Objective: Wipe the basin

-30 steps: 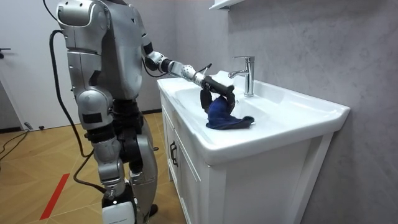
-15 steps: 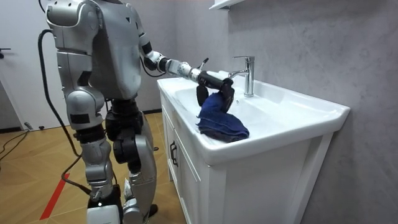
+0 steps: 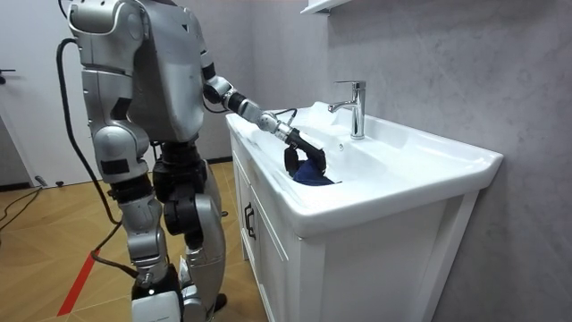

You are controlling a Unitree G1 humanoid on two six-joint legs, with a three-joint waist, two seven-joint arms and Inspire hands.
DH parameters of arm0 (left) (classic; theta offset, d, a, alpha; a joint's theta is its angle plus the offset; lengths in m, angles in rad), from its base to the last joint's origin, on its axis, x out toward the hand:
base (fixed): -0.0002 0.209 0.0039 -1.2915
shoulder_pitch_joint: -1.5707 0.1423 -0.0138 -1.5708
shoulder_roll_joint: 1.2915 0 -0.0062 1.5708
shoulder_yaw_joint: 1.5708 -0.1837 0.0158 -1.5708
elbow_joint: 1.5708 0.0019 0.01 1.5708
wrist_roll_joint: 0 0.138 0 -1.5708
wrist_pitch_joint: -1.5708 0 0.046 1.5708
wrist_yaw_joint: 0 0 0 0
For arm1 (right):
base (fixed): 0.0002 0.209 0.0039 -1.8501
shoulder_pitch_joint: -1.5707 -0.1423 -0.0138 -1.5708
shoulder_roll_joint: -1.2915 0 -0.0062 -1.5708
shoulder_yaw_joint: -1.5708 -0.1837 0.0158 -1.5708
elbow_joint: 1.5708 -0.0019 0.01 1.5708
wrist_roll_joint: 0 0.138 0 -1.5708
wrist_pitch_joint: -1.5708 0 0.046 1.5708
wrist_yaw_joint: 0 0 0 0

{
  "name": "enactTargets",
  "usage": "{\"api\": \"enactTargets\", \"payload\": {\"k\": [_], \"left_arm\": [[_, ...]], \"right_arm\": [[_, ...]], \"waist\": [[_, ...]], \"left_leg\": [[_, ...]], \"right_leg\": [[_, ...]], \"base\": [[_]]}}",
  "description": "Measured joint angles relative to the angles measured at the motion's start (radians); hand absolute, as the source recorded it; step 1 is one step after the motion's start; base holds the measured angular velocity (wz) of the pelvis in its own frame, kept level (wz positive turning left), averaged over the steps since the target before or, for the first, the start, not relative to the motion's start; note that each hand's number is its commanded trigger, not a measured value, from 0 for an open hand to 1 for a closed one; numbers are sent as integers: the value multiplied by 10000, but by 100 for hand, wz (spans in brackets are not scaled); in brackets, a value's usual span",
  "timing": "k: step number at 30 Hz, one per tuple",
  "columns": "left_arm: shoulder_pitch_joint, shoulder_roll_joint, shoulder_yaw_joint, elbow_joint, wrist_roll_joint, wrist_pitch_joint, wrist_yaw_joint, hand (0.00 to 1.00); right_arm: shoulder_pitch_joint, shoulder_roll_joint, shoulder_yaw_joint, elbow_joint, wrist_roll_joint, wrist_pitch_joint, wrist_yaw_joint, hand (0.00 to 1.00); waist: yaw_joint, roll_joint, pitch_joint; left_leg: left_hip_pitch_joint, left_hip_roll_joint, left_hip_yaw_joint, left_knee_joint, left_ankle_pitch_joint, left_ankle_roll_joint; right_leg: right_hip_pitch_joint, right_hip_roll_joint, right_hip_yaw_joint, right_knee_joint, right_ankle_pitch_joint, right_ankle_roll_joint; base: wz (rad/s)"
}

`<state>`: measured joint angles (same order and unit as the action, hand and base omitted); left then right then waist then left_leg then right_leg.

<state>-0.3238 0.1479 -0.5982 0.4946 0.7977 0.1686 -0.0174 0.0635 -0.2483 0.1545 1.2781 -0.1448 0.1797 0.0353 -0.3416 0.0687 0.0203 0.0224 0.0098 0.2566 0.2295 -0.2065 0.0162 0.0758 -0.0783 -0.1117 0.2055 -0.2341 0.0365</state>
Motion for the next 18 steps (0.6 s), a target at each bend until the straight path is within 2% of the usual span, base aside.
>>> {"api": "enactTargets", "payload": {"k": [3, 10, 18], "left_arm": [[105, -30, 82, 233, 569, 4, 160, 100], [176, -97, 196, 995, 813, 78, 786, 100], [366, -103, 370, 1094, 1147, 94, 1100, 100]], "right_arm": [[44, 174, 11, 29, -150, 179, 24, 0], [77, 182, -3, 20, -141, 433, 96, 0], [64, 179, -21, -46, -244, 539, 108, 0]], "waist": [[75, -133, -27], [177, -194, -56], [197, -210, -66]], "left_leg": [[161, 0, 24, -28, 0, 0], [300, 0, 80, -91, 1, 3], [362, 1, 133, -156, 2, 2]], "right_leg": [[115, 3, 71, -21, -8, -1], [141, 14, 164, 18, -13, 19], [149, 26, 234, 9, -8, 21]], "base": [[-3], [-3], [-2]]}}
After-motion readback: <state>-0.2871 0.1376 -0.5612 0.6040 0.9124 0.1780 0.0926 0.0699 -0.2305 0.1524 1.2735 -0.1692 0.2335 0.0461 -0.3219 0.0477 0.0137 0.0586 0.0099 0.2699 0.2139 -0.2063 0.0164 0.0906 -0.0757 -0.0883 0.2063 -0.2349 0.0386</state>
